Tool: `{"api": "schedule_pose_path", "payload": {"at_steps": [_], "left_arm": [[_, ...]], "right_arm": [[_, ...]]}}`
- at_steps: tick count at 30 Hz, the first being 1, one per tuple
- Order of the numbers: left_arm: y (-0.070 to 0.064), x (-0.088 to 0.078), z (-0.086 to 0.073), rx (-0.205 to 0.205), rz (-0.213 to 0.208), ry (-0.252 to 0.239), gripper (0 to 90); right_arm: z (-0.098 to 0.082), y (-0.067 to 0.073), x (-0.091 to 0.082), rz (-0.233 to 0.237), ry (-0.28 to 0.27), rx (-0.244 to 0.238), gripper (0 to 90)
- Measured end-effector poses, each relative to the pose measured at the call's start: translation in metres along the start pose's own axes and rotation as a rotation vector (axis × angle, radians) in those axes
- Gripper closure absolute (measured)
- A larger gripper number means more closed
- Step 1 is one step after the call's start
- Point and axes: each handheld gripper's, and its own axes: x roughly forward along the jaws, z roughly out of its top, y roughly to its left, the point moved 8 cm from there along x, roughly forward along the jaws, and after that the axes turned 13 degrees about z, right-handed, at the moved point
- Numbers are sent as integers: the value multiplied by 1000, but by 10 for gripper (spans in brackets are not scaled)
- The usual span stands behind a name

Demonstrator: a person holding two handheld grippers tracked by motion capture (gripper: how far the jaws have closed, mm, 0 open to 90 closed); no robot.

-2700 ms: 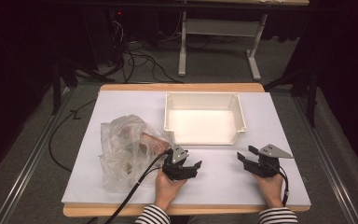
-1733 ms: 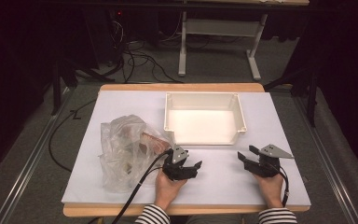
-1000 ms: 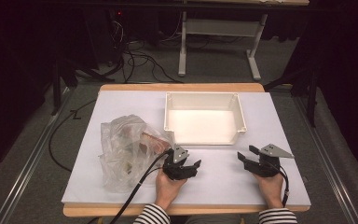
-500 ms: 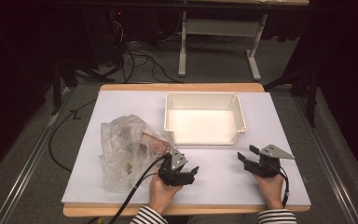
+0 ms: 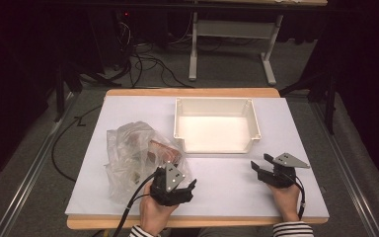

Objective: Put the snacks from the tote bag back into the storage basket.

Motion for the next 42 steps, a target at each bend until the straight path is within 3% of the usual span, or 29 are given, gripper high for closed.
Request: {"api": "schedule_pose_path", "payload": {"at_steps": [3,5,10,11,13,17,20,22,23,28,30,39,42], "left_arm": [[13,-6,2,-11,35,1,241],[32,-11,4,-15,112,0,218],[62,-18,-1,-54,173,10,182],[62,-18,-1,-54,173,10,175],[77,-18,-7,-72,184,29,169],[91,-15,-14,-89,196,46,155],[108,-9,-30,-137,162,67,154],[111,-8,-33,-145,157,75,154],[115,-4,-43,-161,150,93,154],[119,6,-60,-165,147,147,151],[121,12,-70,-191,138,171,148],[121,24,-92,-201,108,227,157],[120,26,-95,-196,101,244,211]], "right_arm": [[0,0,0,1,-1,3,372],[0,0,0,1,0,3,371],[0,0,0,2,1,4,371],[0,0,0,2,1,4,370],[0,0,0,1,1,4,369],[0,0,0,0,2,6,368],[0,-1,0,1,0,11,365],[0,-1,0,3,-4,15,365],[0,-1,0,5,-4,20,364],[0,-1,0,2,-3,17,364],[0,-1,0,2,0,18,365],[-1,-1,2,-3,20,15,365],[-1,-2,2,-6,24,16,365]]}}
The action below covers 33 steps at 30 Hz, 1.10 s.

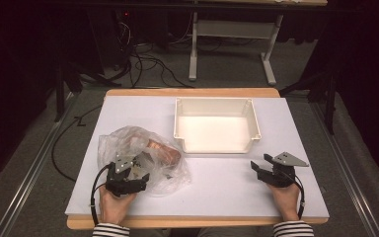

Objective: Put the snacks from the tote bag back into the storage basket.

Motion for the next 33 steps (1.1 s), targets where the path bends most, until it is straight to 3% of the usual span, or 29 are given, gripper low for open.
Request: {"api": "schedule_pose_path", "payload": {"at_steps": [2,3,5,10,11,12,17,18,20,23,29,33], "left_arm": [[-1,2,-2,6,-8,10,248],[-3,4,-4,14,-18,18,322],[-5,6,-6,38,-13,18,379],[-8,6,-7,54,-31,9,565],[-8,5,-7,54,-38,9,565],[-9,4,-8,61,-51,3,653],[-15,1,-10,72,-122,2,842],[-15,1,-10,72,-122,2,860],[-21,-2,-12,81,-175,3,877],[-26,-4,-13,94,-200,4,881],[-39,-7,-14,135,-239,3,881],[-45,-8,-13,143,-256,5,880]], "right_arm": [[0,0,0,-1,2,1,365],[0,-1,1,-1,7,2,365],[0,0,1,-3,11,7,366],[-1,-1,1,-5,13,5,366],[-1,-1,1,-5,13,5,365],[-1,0,1,-4,12,6,366],[-1,0,1,-3,11,6,373],[-1,0,1,-3,11,6,373],[0,-1,1,-4,11,6,378],[-1,0,1,-5,11,6,380],[-1,2,3,7,31,-19,386],[-1,2,3,13,33,-7,388]]}}
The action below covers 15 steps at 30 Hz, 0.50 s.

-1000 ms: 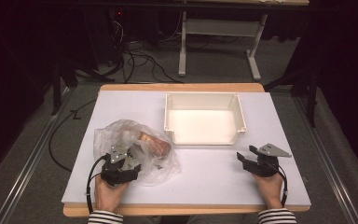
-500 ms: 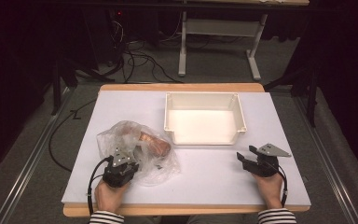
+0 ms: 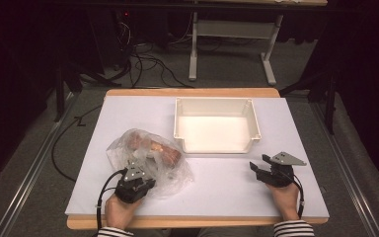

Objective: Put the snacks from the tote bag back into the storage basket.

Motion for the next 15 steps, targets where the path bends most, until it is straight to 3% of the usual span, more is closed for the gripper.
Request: {"api": "schedule_pose_path", "payload": {"at_steps": [3,6,7,9,15], "left_arm": [[-7,0,0,5,-22,-2,880],[-14,0,0,9,-34,-15,879],[-16,1,0,1,-39,-27,879],[-19,2,1,-11,-48,-38,878],[-27,6,4,-12,-56,-66,870]], "right_arm": [[0,0,0,1,1,1,436],[-1,1,3,-13,33,-30,461],[-3,3,7,-35,78,-59,480],[-3,5,8,-41,96,-91,496],[0,7,5,-32,59,-75,517]]}}
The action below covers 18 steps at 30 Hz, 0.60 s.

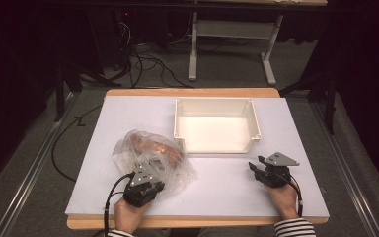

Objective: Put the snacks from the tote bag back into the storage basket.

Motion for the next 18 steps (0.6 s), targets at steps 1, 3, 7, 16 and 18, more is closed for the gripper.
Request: {"api": "schedule_pose_path", "payload": {"at_steps": [1,3,7,16,18], "left_arm": [[-4,1,1,0,-14,-5,870],[-8,2,2,5,-29,-3,871],[-20,2,2,28,-57,1,872],[-30,6,5,46,-68,-4,871],[-31,7,5,49,-72,-4,871]], "right_arm": [[3,5,0,15,-19,-7,515],[6,13,3,61,-35,4,518],[16,36,14,175,-31,-2,527],[41,81,36,330,-32,-36,525],[45,94,44,375,-21,-46,525]]}}
